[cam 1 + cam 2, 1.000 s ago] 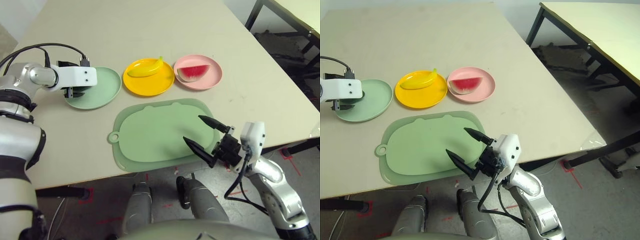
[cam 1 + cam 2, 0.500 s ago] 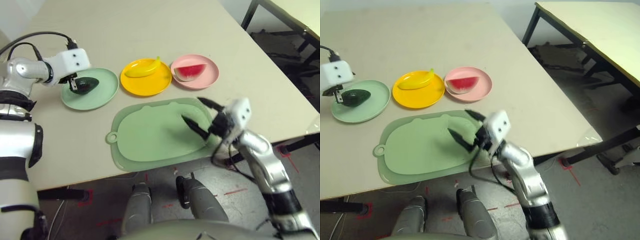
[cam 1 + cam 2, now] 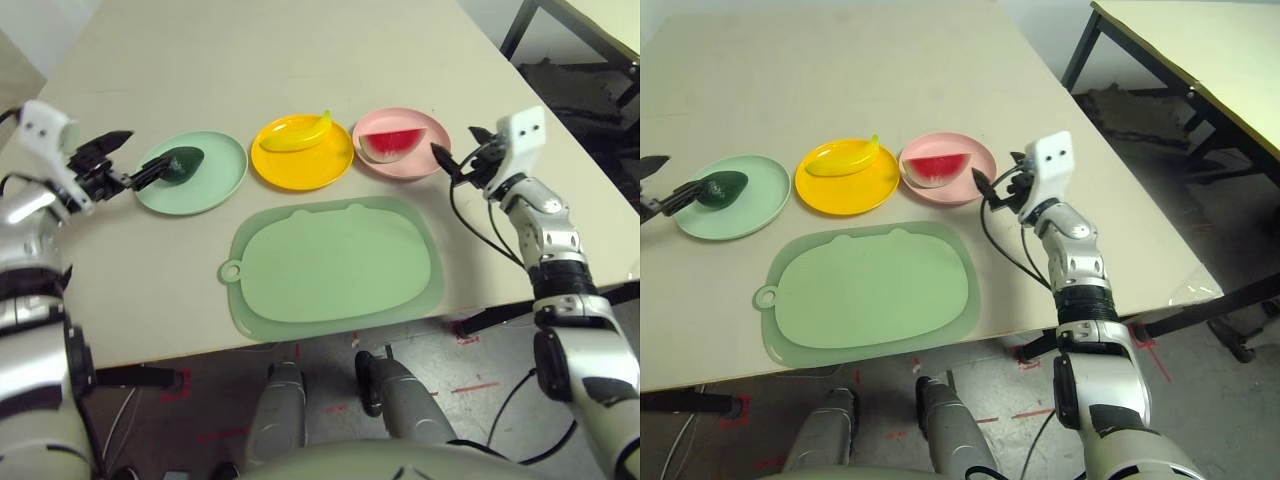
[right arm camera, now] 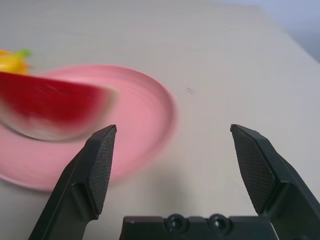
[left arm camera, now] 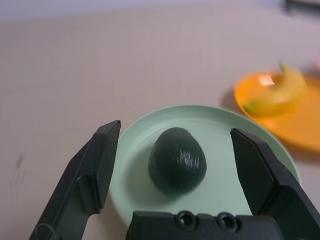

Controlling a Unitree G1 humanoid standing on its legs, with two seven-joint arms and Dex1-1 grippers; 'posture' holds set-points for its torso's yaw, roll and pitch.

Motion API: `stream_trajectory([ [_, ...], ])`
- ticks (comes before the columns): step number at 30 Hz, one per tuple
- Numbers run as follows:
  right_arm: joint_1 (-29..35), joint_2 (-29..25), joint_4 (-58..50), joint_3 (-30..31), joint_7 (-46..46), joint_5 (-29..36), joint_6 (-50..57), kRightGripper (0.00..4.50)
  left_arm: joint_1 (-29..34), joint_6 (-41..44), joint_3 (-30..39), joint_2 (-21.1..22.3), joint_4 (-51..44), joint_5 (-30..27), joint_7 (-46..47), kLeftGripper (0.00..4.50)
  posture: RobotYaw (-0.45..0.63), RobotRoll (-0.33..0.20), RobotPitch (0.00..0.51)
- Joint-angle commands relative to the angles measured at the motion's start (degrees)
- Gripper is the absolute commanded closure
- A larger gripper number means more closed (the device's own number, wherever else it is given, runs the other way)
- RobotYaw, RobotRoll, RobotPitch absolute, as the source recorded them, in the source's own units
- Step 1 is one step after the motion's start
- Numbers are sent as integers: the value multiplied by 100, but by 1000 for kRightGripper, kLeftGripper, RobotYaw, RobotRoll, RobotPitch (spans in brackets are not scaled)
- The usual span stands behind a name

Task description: Place the fruits into color-matched plates.

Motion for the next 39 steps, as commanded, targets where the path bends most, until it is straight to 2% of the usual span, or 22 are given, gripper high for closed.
stream_trajectory([
  [1,192,38,557,-218,-116,-11,-549,0,725,455,626,-539,-1166,-527,921,19,45,0,194],
  [6,511,76,797,-410,-66,61,-1052,0,1588,148,647,-1095,-1634,-342,1340,19,57,0,202],
  [9,772,79,706,-558,78,184,-1321,0,2023,11,335,-1274,-1918,-73,1357,19,43,0,207],
  [14,1204,8,426,-432,690,115,-1887,0,2419,-94,-80,-1450,-2168,237,1391,19,22,0,209],
  [20,1288,188,315,-458,773,171,-2034,0,2349,-372,-208,-1169,-1710,532,1279,19,31,0,198],
  [28,1892,674,-885,-389,369,262,-1850,0,2350,-574,104,-844,-1244,533,1381,19,2,0,197],
  [39,1991,1059,-1279,-145,106,163,-1723,0,2896,-628,414,-862,-1673,422,1517,19,60,0,191],
])
